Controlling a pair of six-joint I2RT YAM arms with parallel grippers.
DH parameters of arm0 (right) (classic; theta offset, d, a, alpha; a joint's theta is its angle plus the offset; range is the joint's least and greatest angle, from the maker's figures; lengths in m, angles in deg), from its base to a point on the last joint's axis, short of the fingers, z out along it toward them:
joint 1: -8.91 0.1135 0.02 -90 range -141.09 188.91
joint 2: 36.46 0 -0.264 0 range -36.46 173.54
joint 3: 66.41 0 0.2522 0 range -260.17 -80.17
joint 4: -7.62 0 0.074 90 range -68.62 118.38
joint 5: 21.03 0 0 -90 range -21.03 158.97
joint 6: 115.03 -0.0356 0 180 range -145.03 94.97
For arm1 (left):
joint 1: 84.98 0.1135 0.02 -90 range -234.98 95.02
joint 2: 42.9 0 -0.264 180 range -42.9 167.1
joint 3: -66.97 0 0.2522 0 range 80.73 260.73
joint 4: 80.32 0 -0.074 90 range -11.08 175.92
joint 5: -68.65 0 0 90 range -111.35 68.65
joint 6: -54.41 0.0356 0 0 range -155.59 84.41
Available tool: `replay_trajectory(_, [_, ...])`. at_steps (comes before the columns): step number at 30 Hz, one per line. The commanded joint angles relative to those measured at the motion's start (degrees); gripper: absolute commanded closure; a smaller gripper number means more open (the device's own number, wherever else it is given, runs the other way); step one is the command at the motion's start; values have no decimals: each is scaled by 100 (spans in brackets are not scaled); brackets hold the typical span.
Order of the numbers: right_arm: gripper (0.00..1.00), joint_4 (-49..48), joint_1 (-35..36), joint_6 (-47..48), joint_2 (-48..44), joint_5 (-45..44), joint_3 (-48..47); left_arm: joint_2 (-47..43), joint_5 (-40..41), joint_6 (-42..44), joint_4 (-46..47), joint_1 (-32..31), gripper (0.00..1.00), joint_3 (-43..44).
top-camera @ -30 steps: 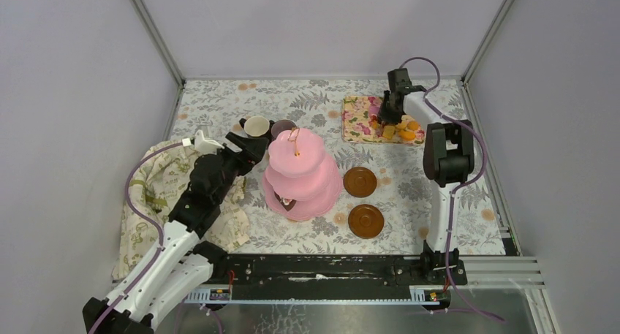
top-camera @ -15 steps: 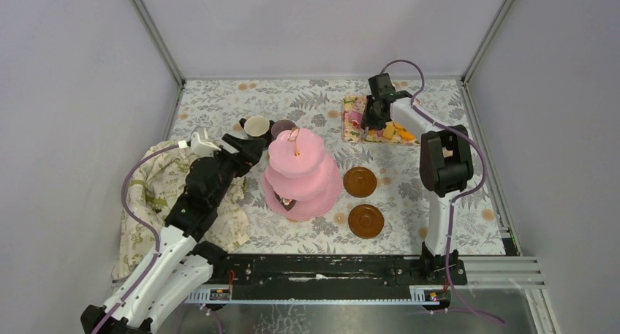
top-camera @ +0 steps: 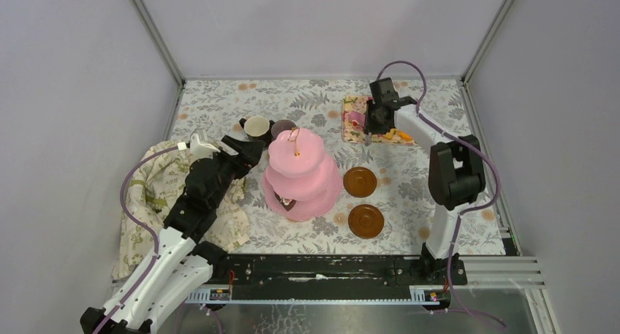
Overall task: Serve the afternoon tea
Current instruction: Place the clamp on the tray.
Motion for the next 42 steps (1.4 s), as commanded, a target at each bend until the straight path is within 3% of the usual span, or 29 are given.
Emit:
replay_trajectory(1, [96, -46, 148, 693, -908, -159, 533, -8, 74, 17, 69, -32, 15, 159])
replay_trajectory(7, [94, 38, 270, 1188, -1405, -81, 1171, 58, 34, -77, 200, -32, 16, 59])
replay_trajectory(18, [89, -100, 620, 1830, -1056, -670, 1376, 161, 28, -141, 351, -32, 16, 14])
replay_trajectory(42, [66, -382, 785, 1891, -264, -1071, 1493, 411, -13, -194, 695, -32, 16, -240])
